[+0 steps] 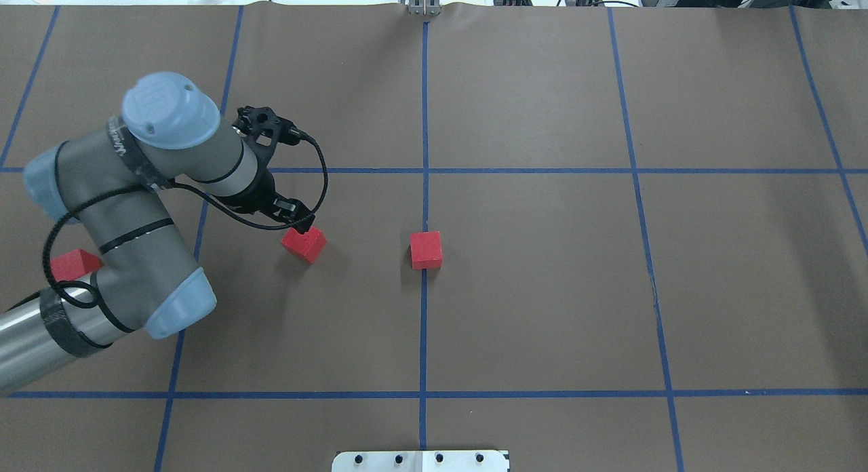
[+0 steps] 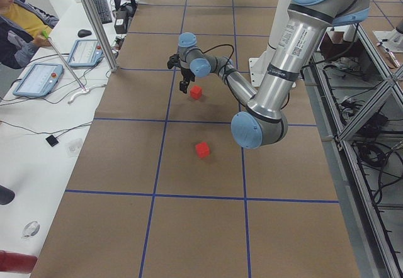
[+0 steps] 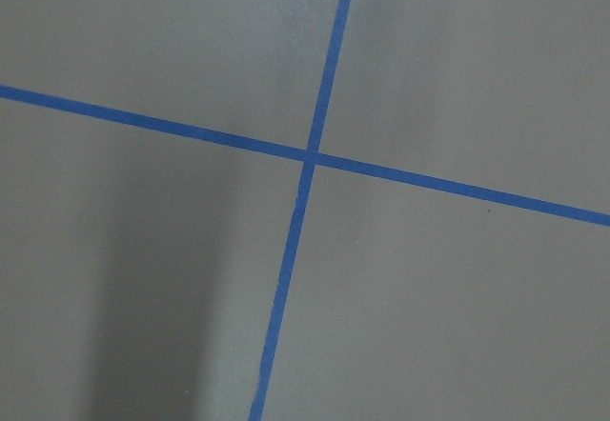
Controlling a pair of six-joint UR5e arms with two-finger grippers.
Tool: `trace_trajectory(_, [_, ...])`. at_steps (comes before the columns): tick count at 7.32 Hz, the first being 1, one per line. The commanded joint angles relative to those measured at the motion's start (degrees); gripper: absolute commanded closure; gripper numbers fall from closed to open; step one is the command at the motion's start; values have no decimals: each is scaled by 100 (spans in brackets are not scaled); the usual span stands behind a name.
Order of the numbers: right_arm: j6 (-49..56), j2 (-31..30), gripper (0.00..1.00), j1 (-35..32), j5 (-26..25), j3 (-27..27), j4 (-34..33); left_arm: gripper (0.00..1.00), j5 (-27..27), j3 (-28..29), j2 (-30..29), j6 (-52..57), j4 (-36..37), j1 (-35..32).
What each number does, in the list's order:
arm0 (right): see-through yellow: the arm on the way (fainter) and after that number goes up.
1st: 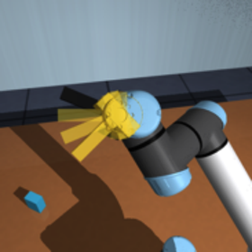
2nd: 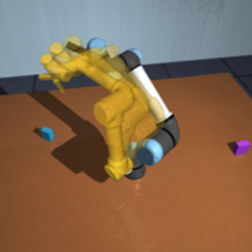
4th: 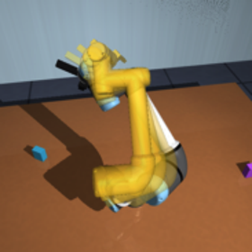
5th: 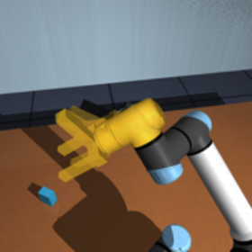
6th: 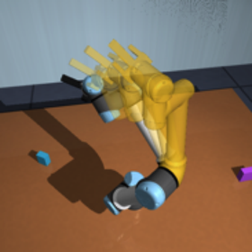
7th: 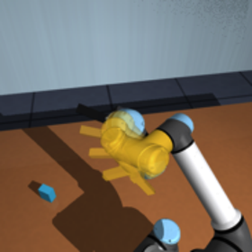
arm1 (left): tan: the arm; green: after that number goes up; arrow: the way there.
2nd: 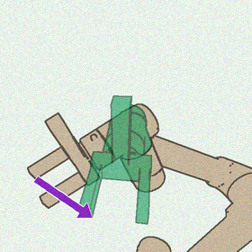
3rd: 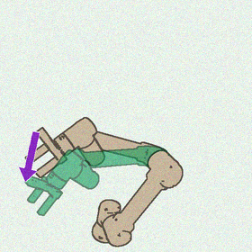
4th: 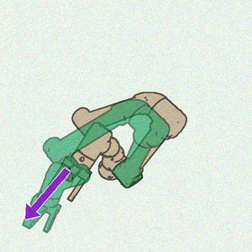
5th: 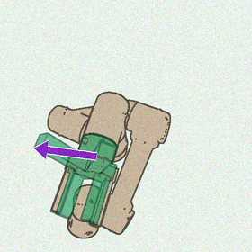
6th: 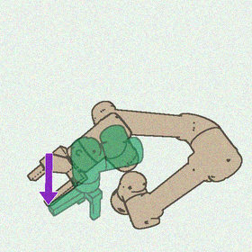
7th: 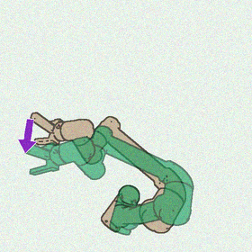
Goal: Form red blocks into L shape at center
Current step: 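Lower the left gripper over the red cube left of center and grasp it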
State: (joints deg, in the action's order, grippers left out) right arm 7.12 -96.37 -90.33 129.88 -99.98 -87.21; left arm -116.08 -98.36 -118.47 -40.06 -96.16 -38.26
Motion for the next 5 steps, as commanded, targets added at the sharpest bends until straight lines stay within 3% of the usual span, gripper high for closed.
trace_trajectory(1, [-9,-4,1,-2,2,5,29,0,288,457,-360,-125,-8,319])
trace_trajectory(5, [-158,31,1,-2,11,5,29,2,288,703,-300,-46,-375,346])
